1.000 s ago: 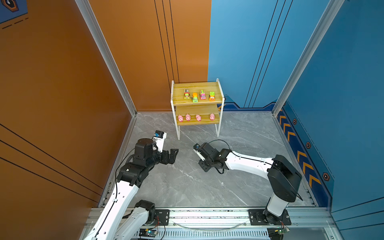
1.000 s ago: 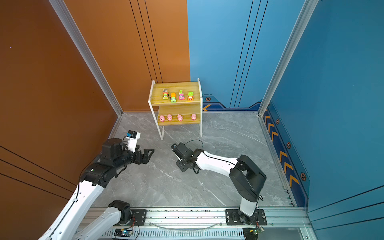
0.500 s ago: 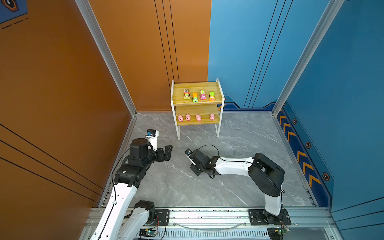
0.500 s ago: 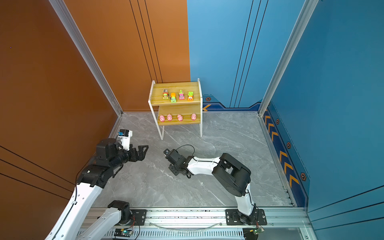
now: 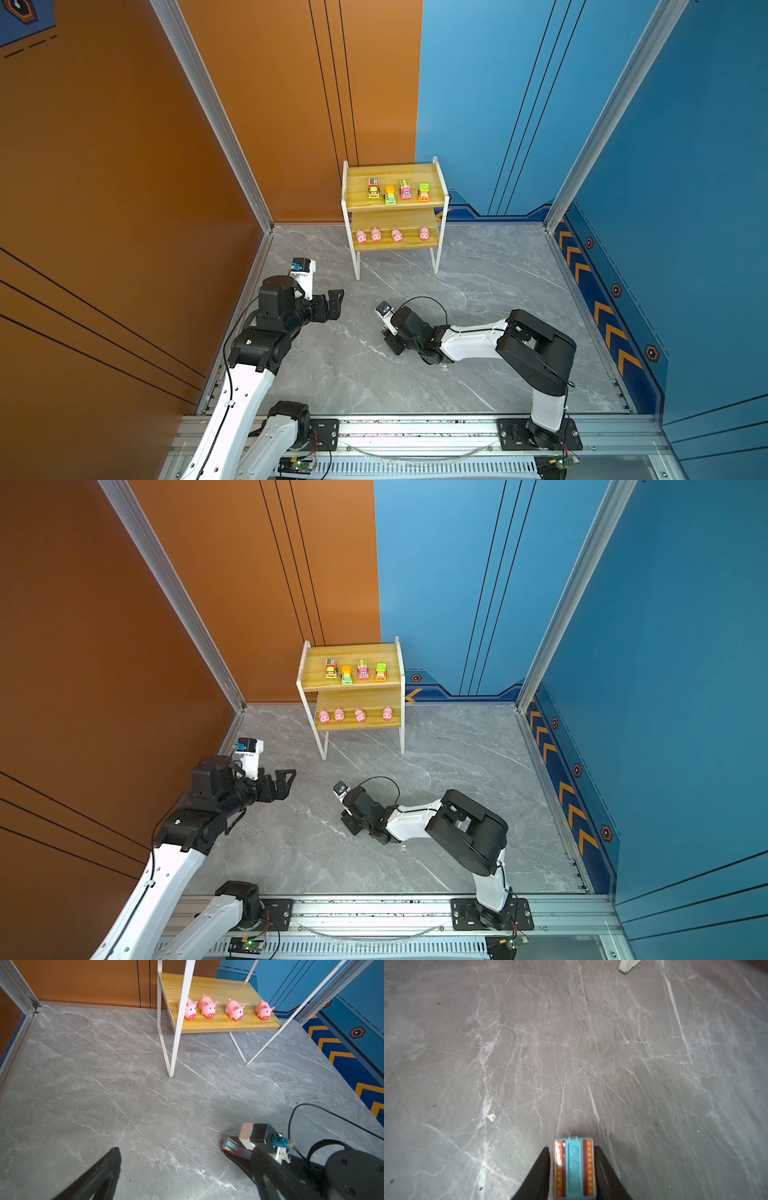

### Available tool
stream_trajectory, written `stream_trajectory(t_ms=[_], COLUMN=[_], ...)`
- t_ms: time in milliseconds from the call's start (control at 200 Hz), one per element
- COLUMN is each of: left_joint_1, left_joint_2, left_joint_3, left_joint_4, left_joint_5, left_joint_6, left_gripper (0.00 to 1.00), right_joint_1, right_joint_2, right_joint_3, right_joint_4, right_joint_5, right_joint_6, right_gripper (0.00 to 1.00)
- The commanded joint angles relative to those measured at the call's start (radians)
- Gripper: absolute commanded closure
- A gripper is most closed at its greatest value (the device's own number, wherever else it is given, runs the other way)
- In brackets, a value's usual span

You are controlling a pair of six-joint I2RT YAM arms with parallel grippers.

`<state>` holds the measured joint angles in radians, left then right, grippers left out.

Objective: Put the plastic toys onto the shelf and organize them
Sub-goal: 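Carry the pink truck with the right gripper up to the top tier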

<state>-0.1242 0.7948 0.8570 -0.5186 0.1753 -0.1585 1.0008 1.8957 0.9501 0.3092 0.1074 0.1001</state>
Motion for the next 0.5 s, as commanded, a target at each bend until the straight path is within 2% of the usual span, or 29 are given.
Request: stream_trajectory(t_ms=[0, 135, 345, 496], left_joint_1=[0.007, 0.007, 0.009, 0.019], left_joint_2=[0.002, 0.005, 0.005, 0.013], left_joint_3=[0.004, 0.004, 0.003, 0.006], left_joint_4=[0.023, 0.025, 0.026, 0.029], left_joint_5=[0.021, 0.023, 0.022, 0.022], left_joint_6=[-0.013, -0.014, -0.016, -0.028], left_gripper=[0.02, 0.02, 0.02, 0.02], right_joint_1=[-0.010, -0.021, -0.016, -0.001], right_joint_2=[-0.031, -0.051, -0.087, -0.175], right_joint_3=[-0.022, -0.033, 0.008, 0.104], right_joint_4=[0.085, 0.097, 0.028, -0.096], right_joint_5=[-0.026, -0.049, -0.035, 0.034], right_joint_6=[-0.019, -0.009, -0.009, 0.016], right_gripper=[0.68, 0.75, 0.76, 0.76])
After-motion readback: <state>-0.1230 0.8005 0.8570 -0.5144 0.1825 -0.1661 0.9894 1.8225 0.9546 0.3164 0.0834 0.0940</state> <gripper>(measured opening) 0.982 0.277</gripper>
